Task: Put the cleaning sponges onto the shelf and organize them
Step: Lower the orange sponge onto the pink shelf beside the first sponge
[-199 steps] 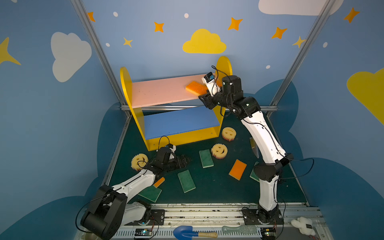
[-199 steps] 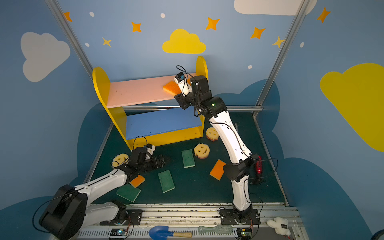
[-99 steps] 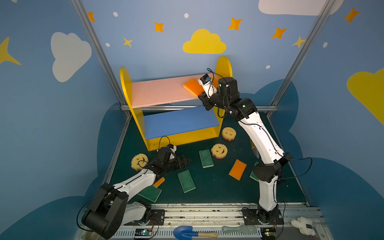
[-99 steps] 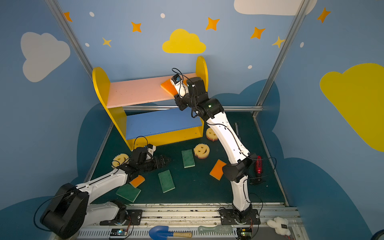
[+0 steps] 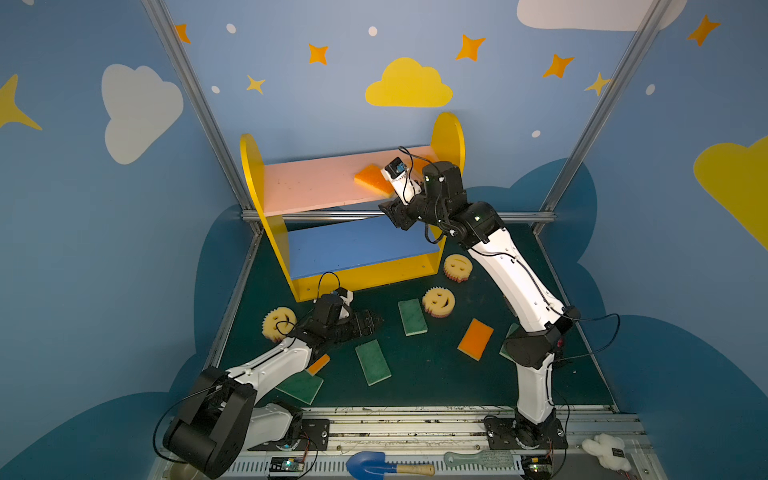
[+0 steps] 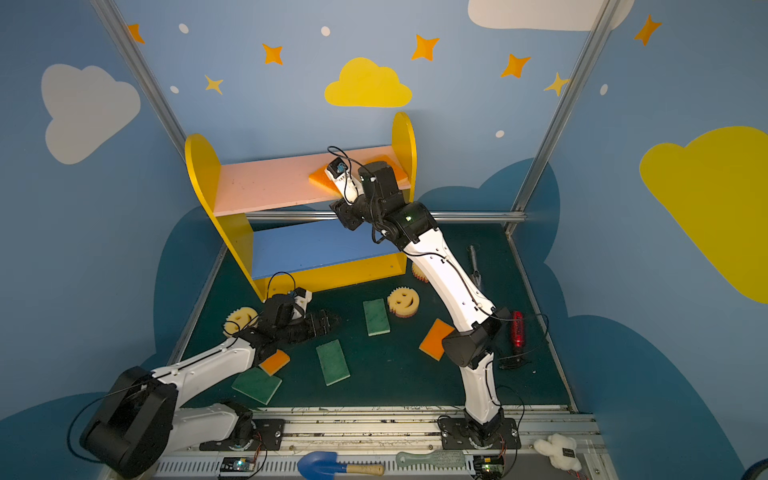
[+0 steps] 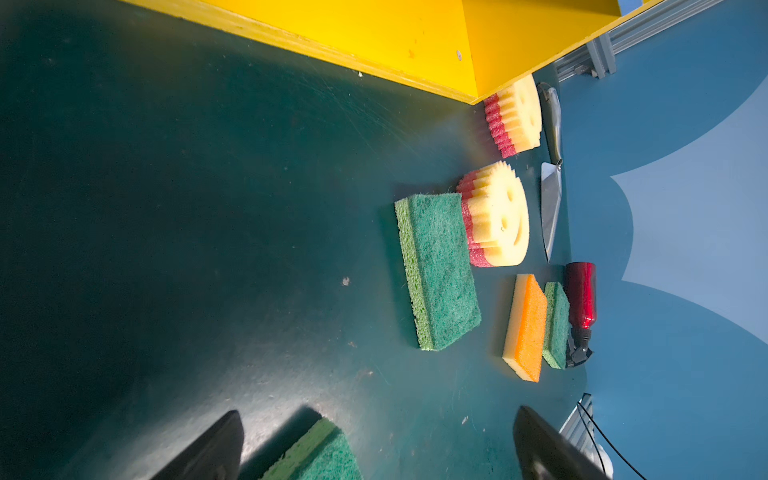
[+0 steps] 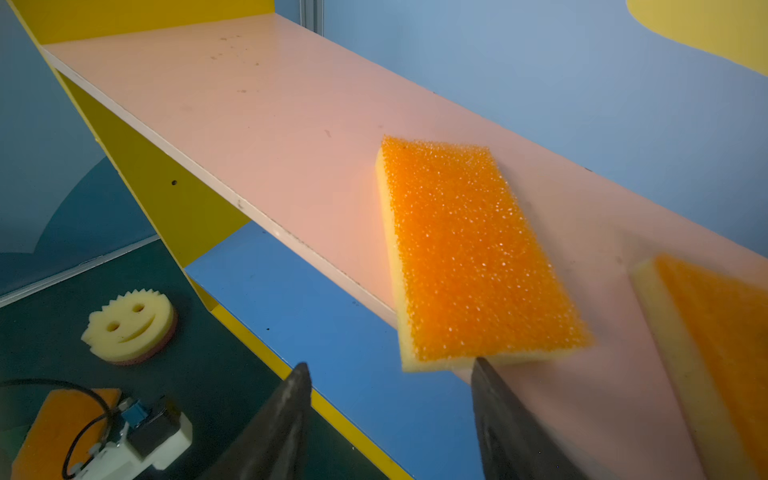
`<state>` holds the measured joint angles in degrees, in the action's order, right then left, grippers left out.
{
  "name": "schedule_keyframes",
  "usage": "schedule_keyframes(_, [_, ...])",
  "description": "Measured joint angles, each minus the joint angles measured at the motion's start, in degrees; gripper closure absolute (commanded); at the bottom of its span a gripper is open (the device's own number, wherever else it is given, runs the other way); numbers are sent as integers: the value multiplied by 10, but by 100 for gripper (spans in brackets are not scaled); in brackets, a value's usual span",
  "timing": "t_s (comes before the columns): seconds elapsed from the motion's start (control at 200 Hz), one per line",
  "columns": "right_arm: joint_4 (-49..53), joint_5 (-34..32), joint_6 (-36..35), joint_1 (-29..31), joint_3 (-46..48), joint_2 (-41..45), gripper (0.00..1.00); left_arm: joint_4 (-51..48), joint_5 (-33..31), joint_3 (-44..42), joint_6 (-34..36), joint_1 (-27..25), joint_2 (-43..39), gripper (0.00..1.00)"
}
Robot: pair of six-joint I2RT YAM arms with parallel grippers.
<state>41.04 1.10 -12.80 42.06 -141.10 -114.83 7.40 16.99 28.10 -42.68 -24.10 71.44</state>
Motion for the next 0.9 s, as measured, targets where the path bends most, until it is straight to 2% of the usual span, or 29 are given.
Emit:
schedule_keyframes(0.195, [0,-1,-29,0,0,13,30,0,0,0,0,0,0,0])
schedule_keyframes(0.365, [-18,4,-117,0,52,48,27,0,2,0,0,0,-2,1])
schedule_keyframes(0.47, [-30,6,-184,1,90,67,30,1,2,0,0,0,-2,1])
schedule_keyframes(0.551, [-36,4,-233,2,101,69,35,2,2,0,0,0,-2,1])
schedule_keyframes(0.721, [-68,-3,-299,4,121,70,45,3,2,0,0,0,0,1])
schedule_keyframes(0.901, [-145,-22,-364,13,197,81,50,4,2,0,0,0,3,1])
